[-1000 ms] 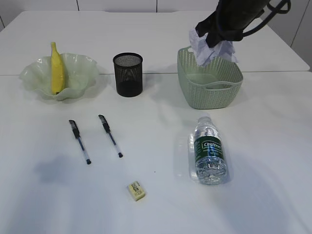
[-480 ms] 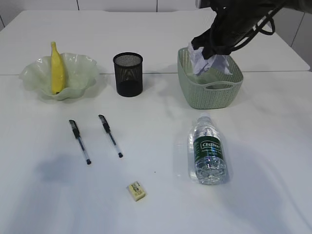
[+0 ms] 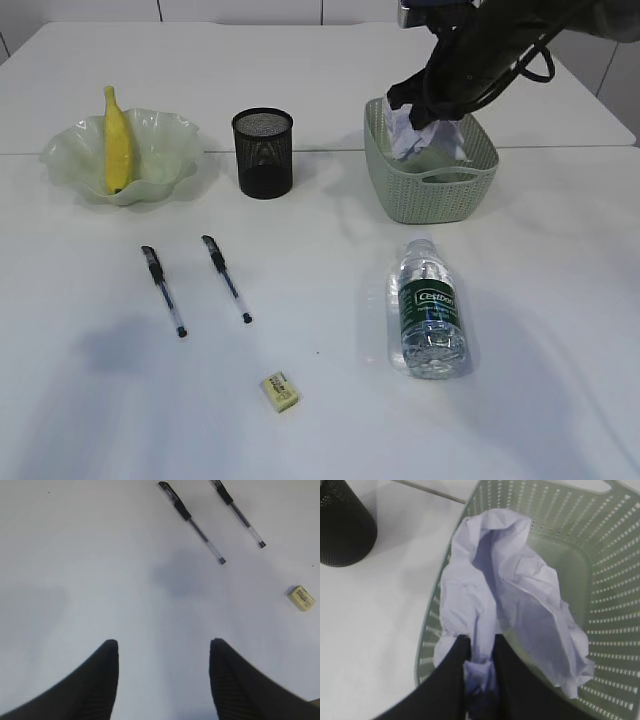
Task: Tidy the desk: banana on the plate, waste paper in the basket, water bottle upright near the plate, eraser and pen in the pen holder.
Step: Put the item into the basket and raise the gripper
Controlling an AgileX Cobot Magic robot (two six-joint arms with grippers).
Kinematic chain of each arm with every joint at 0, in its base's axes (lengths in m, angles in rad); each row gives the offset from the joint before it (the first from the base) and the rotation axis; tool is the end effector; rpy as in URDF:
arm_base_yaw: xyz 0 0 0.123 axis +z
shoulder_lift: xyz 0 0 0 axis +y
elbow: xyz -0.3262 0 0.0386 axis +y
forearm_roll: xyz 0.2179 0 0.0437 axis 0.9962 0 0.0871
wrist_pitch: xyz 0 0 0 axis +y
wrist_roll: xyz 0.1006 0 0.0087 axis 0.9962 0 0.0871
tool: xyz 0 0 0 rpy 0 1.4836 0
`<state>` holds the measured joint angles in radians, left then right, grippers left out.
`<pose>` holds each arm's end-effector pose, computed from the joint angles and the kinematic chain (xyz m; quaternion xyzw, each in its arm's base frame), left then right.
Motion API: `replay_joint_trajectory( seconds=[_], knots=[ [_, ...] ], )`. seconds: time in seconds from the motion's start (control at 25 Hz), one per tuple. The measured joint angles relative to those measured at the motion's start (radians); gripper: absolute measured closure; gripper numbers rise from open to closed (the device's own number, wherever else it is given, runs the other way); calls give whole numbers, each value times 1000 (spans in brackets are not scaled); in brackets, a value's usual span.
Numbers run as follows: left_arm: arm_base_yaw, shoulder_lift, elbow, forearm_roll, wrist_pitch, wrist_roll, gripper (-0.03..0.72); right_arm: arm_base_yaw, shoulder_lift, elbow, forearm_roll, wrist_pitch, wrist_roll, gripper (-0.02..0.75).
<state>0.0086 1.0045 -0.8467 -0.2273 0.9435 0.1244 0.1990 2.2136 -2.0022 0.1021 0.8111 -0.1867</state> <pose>0.1332 -0.0173 0.3442 0.0166 0.9560 -0.0882 0.2795 0.4970 0.1079 0.2770 -0.1604 0.9353 0.0480 0.3117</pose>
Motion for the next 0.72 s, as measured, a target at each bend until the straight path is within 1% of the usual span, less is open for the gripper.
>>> replay_joint_trajectory(
  seconds=[0.04,0.2,0.28,0.4,0.72],
  knots=[
    [0,0,0,0,0,0,277,0,0,0,-5,0,17,608],
    [0,0,0,0,0,0,283,0,0,0,-12,6,36,432],
    [0,0,0,0,0,0,284,0,0,0,-14,18,38,372],
    [0,0,0,0,0,0,286,0,0,-7,-14,46,39,343],
    [0,0,0,0,0,0,291,0,-43,-54,-16,97,41,337]
  ],
)
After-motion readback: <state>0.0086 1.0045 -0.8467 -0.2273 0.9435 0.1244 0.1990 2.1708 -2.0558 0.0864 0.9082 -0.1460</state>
